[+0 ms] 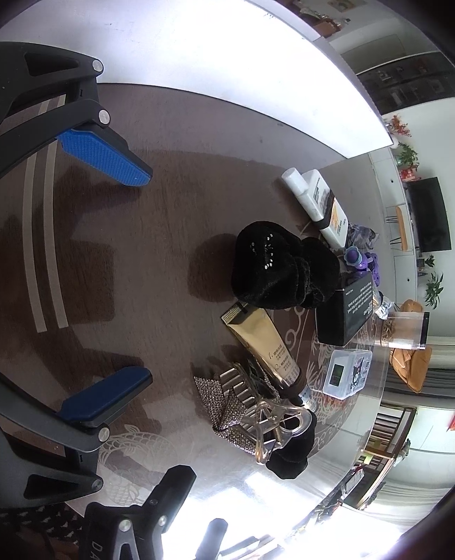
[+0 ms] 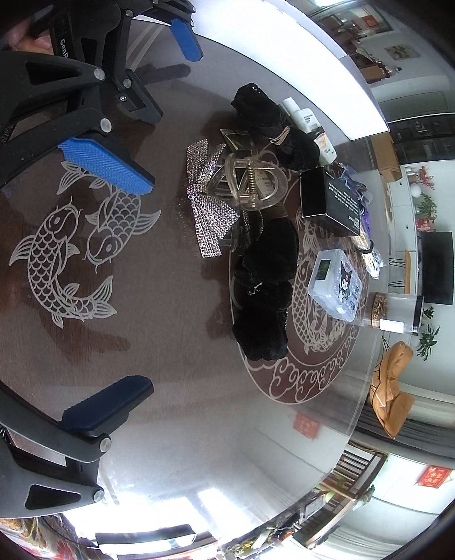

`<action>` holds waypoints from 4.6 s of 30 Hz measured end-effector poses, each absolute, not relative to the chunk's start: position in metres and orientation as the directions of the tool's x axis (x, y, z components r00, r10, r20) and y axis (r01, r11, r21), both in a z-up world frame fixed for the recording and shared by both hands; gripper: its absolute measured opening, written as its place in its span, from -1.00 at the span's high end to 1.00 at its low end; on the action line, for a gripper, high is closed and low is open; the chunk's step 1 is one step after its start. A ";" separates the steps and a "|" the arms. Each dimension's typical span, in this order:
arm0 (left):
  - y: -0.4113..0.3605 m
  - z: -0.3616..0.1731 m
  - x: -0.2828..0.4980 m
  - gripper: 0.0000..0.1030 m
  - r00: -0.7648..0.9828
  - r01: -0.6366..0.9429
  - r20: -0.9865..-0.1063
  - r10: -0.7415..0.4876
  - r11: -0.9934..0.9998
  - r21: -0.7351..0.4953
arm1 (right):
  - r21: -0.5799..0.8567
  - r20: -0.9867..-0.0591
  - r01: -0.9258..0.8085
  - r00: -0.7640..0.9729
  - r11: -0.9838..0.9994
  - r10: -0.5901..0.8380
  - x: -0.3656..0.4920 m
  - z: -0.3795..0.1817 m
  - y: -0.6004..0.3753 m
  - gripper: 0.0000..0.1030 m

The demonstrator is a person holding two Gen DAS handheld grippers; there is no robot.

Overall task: Organize objects
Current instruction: 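Move the left tool toward the black velvet pouch while the right tool approaches the rhinestone claw clip, then close the left tool on the black velvet pouch while the right tool grasps the rhinestone claw clip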

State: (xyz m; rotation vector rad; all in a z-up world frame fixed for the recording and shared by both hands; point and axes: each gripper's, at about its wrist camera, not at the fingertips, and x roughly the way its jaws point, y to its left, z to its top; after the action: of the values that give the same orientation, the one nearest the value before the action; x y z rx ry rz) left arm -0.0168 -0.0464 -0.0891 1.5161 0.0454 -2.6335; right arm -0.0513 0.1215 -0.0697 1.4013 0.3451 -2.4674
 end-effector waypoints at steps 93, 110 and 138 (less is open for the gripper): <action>-0.086 -0.064 -0.116 -1.00 -0.485 0.051 -0.861 0.149 -0.979 -0.198 | -0.011 -0.855 0.242 -0.506 -0.970 -0.116 -0.095 -0.096 0.126 -1.00; -0.095 -0.081 -0.072 -0.02 -0.470 0.059 -0.883 -0.005 -0.998 -0.025 | -0.012 -0.854 0.243 -0.506 -0.970 -0.116 -0.094 -0.097 0.125 -1.00; -0.099 -0.095 -0.039 -0.99 -0.481 0.073 -0.876 -0.043 -0.997 0.009 | 0.170 -0.789 0.448 -0.471 -0.878 -0.393 -0.076 -0.082 0.087 -1.00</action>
State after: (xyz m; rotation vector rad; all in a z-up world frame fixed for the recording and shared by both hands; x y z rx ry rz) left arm -0.0386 -0.0991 -0.0947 1.5637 0.0462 -2.6461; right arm -0.0757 0.0874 -0.0818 1.2331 0.0825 -2.3393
